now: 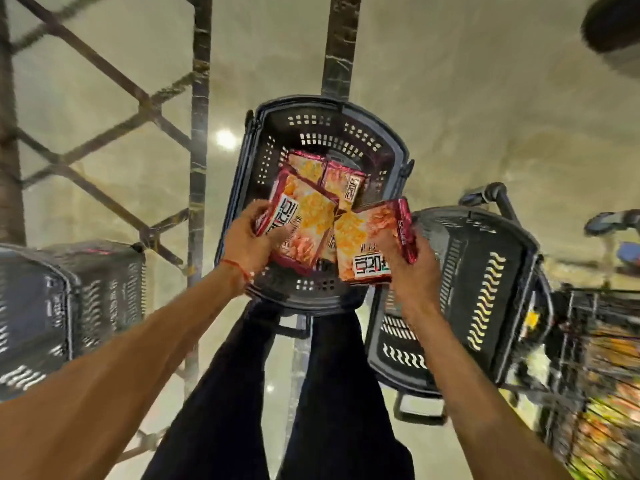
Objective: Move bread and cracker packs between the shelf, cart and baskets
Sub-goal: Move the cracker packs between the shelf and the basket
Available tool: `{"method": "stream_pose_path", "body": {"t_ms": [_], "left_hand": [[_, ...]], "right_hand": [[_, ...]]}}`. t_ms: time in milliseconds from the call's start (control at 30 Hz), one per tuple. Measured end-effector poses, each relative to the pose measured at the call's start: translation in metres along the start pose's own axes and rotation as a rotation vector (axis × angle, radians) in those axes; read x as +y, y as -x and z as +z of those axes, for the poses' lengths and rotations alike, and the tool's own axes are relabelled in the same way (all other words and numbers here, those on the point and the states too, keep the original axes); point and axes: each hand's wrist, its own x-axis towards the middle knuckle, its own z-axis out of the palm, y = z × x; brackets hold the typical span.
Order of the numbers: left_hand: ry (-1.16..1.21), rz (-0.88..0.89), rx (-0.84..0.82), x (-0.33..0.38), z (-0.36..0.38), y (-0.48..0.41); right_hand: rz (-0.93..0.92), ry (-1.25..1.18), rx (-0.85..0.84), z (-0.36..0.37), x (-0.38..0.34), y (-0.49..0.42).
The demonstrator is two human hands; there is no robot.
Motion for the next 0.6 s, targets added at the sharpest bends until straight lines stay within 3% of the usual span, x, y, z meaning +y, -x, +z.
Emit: {"method": "stream_pose_path", "body": {"t_ms": [333, 600], "left_hand": [[-0.002, 0.207, -0.114, 0.053, -0.031, 0.145], [-0.098, 0.367, -0.286, 0.038, -0.04, 0.19]], "right_hand": [[-0.088, -0.107, -0.082, -0.077, -0.029, 0.133], [-0.093, -0.188, 0.105, -0.085, 0.024, 0.231]]}}
